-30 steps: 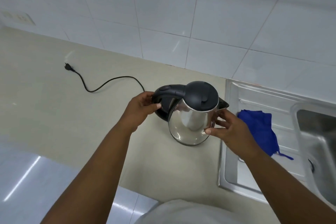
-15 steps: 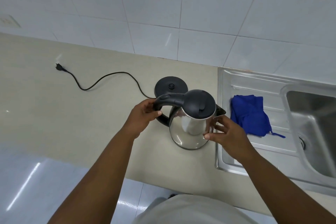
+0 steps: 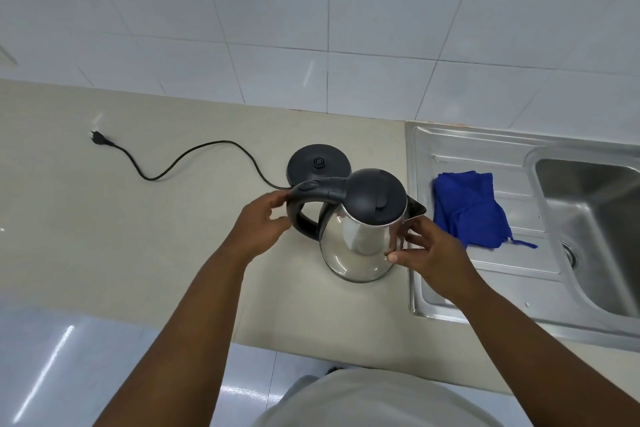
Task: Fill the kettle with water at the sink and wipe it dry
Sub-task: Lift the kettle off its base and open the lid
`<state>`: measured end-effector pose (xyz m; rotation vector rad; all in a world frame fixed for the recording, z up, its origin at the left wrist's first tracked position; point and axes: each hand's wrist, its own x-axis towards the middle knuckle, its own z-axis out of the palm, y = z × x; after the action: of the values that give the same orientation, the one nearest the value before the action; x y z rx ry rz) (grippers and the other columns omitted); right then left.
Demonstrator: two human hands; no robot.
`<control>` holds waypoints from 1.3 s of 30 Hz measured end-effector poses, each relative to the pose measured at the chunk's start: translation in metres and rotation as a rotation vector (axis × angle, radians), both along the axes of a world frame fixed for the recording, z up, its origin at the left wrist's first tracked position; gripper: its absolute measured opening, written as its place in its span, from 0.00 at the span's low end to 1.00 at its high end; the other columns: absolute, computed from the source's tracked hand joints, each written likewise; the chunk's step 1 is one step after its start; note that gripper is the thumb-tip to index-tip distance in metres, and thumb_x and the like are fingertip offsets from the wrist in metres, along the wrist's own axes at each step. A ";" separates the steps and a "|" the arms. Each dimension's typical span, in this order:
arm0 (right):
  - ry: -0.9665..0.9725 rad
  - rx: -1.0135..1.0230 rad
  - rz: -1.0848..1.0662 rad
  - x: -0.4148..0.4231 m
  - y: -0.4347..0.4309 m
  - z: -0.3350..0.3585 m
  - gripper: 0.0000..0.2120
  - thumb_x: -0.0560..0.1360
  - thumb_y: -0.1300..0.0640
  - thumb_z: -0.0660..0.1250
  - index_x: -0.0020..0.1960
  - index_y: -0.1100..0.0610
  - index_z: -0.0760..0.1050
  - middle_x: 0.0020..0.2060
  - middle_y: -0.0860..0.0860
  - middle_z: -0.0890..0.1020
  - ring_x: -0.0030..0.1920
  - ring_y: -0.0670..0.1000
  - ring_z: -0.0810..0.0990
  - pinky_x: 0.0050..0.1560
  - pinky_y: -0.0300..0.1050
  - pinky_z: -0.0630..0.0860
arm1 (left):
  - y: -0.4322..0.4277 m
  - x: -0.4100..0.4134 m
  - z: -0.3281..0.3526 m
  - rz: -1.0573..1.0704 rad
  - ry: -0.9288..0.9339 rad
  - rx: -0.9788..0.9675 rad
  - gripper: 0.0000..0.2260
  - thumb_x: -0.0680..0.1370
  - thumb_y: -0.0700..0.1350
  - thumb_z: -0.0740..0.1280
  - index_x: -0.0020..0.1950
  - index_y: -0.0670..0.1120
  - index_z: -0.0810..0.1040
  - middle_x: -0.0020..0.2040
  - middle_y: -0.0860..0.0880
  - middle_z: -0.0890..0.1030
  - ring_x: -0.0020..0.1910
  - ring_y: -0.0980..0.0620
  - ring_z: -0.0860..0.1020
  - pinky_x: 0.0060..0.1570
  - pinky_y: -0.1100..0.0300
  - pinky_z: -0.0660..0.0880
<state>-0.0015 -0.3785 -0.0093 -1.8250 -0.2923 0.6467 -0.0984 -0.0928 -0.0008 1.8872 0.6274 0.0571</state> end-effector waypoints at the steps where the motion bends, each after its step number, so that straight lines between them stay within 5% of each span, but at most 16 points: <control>1: -0.007 -0.001 0.000 0.000 0.000 -0.001 0.24 0.69 0.64 0.79 0.53 0.42 0.74 0.52 0.36 0.80 0.53 0.43 0.78 0.37 0.22 0.75 | -0.001 0.001 0.007 0.003 -0.026 0.017 0.22 0.76 0.34 0.65 0.65 0.54 0.77 0.62 0.56 0.78 0.61 0.59 0.73 0.65 0.58 0.68; 9: -0.048 -0.068 0.042 0.005 -0.004 -0.004 0.25 0.67 0.57 0.81 0.54 0.36 0.73 0.52 0.33 0.81 0.58 0.44 0.78 0.42 0.24 0.75 | -0.045 0.044 0.061 -0.244 -0.246 0.440 0.29 0.77 0.64 0.59 0.74 0.50 0.70 0.69 0.52 0.75 0.70 0.53 0.70 0.68 0.57 0.67; 12: -0.102 -0.080 0.037 0.006 -0.005 -0.004 0.27 0.67 0.54 0.81 0.56 0.33 0.72 0.57 0.38 0.81 0.61 0.45 0.78 0.50 0.29 0.74 | -0.076 0.057 0.064 -0.368 -0.204 0.603 0.29 0.78 0.62 0.64 0.75 0.50 0.68 0.70 0.51 0.74 0.71 0.52 0.69 0.66 0.56 0.68; 19: -0.086 -0.039 -0.004 0.003 -0.002 0.005 0.21 0.69 0.59 0.80 0.50 0.38 0.75 0.47 0.32 0.81 0.48 0.31 0.80 0.39 0.21 0.74 | -0.098 0.069 0.051 -0.327 -0.159 0.877 0.24 0.78 0.57 0.58 0.69 0.47 0.75 0.63 0.46 0.80 0.59 0.43 0.78 0.57 0.48 0.70; 23: -0.092 -0.047 -0.014 0.002 -0.002 0.004 0.22 0.68 0.57 0.80 0.51 0.37 0.75 0.48 0.32 0.82 0.51 0.30 0.79 0.41 0.23 0.75 | -0.103 0.070 0.049 -0.286 -0.178 0.946 0.23 0.75 0.53 0.55 0.63 0.44 0.78 0.55 0.44 0.83 0.49 0.40 0.80 0.49 0.48 0.70; 26: -0.104 -0.048 -0.020 0.001 -0.002 0.003 0.23 0.68 0.57 0.80 0.52 0.35 0.75 0.48 0.31 0.83 0.51 0.28 0.79 0.43 0.23 0.75 | -0.103 0.068 0.053 -0.262 -0.207 0.840 0.23 0.76 0.51 0.56 0.64 0.43 0.78 0.56 0.43 0.83 0.52 0.40 0.81 0.52 0.47 0.71; 30: -0.115 -0.047 -0.006 0.000 -0.004 0.001 0.23 0.68 0.57 0.80 0.54 0.36 0.76 0.46 0.26 0.82 0.53 0.26 0.78 0.51 0.29 0.75 | -0.096 0.063 0.069 -0.154 -0.297 0.413 0.19 0.78 0.49 0.62 0.66 0.46 0.78 0.59 0.47 0.82 0.59 0.48 0.79 0.61 0.55 0.72; 33: -0.118 -0.049 0.002 -0.001 -0.004 0.002 0.24 0.69 0.56 0.79 0.59 0.38 0.75 0.46 0.23 0.81 0.54 0.30 0.80 0.46 0.25 0.75 | -0.084 0.058 0.082 -0.026 -0.299 0.073 0.14 0.78 0.46 0.63 0.62 0.53 0.80 0.54 0.54 0.84 0.54 0.55 0.80 0.58 0.58 0.74; 35: -0.126 -0.044 0.000 -0.002 -0.004 0.002 0.24 0.69 0.55 0.79 0.60 0.39 0.75 0.46 0.23 0.81 0.53 0.28 0.79 0.45 0.23 0.75 | -0.073 0.053 0.084 0.030 -0.299 -0.080 0.14 0.77 0.46 0.61 0.58 0.57 0.82 0.53 0.55 0.85 0.56 0.53 0.81 0.60 0.51 0.78; 37: -0.127 -0.040 -0.004 -0.002 -0.004 0.001 0.24 0.69 0.56 0.79 0.58 0.38 0.75 0.47 0.25 0.82 0.54 0.27 0.78 0.46 0.24 0.76 | -0.063 0.049 0.085 0.067 -0.306 -0.196 0.16 0.78 0.45 0.59 0.57 0.58 0.82 0.51 0.55 0.85 0.55 0.50 0.83 0.55 0.46 0.81; 39: -0.126 -0.041 -0.014 -0.002 -0.005 0.000 0.24 0.69 0.56 0.79 0.57 0.37 0.75 0.47 0.29 0.83 0.56 0.30 0.79 0.47 0.24 0.76 | -0.054 0.045 0.083 0.100 -0.340 -0.261 0.15 0.81 0.42 0.58 0.60 0.52 0.82 0.48 0.53 0.85 0.48 0.55 0.84 0.43 0.57 0.82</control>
<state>-0.0036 -0.3831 -0.0090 -1.9090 -0.3523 0.5319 -0.0536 -0.1473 0.0822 1.5473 0.4696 0.3381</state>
